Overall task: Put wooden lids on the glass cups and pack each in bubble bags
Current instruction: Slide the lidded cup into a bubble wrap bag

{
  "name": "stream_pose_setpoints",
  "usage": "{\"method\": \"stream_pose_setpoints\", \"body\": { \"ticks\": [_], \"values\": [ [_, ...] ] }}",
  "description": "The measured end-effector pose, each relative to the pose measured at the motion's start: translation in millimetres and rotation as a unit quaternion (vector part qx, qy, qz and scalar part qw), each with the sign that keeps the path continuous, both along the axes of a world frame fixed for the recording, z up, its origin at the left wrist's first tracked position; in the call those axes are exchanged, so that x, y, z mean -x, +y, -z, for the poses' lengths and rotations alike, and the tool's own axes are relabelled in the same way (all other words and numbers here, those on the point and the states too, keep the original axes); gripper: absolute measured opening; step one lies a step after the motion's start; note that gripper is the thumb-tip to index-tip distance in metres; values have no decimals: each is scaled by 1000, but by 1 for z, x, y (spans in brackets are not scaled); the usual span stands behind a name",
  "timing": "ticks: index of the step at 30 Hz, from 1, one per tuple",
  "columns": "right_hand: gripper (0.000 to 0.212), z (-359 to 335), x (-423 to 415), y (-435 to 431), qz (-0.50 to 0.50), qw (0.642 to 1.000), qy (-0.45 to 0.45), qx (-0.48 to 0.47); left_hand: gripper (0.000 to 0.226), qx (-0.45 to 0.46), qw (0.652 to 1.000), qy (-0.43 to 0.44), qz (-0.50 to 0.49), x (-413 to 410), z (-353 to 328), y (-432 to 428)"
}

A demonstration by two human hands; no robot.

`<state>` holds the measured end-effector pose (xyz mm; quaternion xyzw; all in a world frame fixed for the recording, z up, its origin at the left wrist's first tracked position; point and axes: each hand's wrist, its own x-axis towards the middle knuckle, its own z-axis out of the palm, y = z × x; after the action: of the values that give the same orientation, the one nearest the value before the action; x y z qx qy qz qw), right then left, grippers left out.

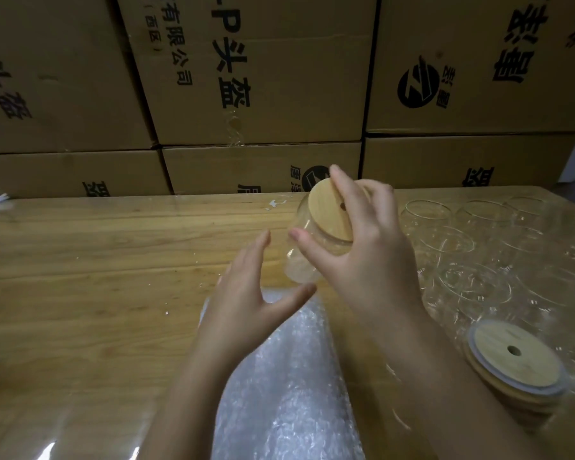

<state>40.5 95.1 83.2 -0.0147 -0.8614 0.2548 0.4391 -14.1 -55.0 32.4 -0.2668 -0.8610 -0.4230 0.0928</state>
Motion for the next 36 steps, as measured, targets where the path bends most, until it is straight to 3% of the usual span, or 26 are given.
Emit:
{"method": "stream_pose_setpoints", "body": {
  "ticks": [4,8,14,19,26,33,36],
  "values": [
    [72,9,8,6,65,997,-10,-25,57,277,960,29,-7,13,7,-17],
    [67,23,19,10,64,994,-84,-38,55,351,936,16,-31,24,20,-16],
    [67,40,30,15,69,982,-175,-32,28,310,949,60,2,35,16,-17],
    [61,43,34,21,78,979,-187,-27,8,258,963,57,43,35,0,-18],
    [60,46,34,22,87,975,-204,-31,36,147,985,6,88,36,-32,-18],
    [70,40,32,24,116,964,-232,-52,21,193,972,98,90,39,-52,-16],
    [67,30,28,23,77,978,-184,-62,23,189,971,111,97,38,-57,-15]
  ]
}}
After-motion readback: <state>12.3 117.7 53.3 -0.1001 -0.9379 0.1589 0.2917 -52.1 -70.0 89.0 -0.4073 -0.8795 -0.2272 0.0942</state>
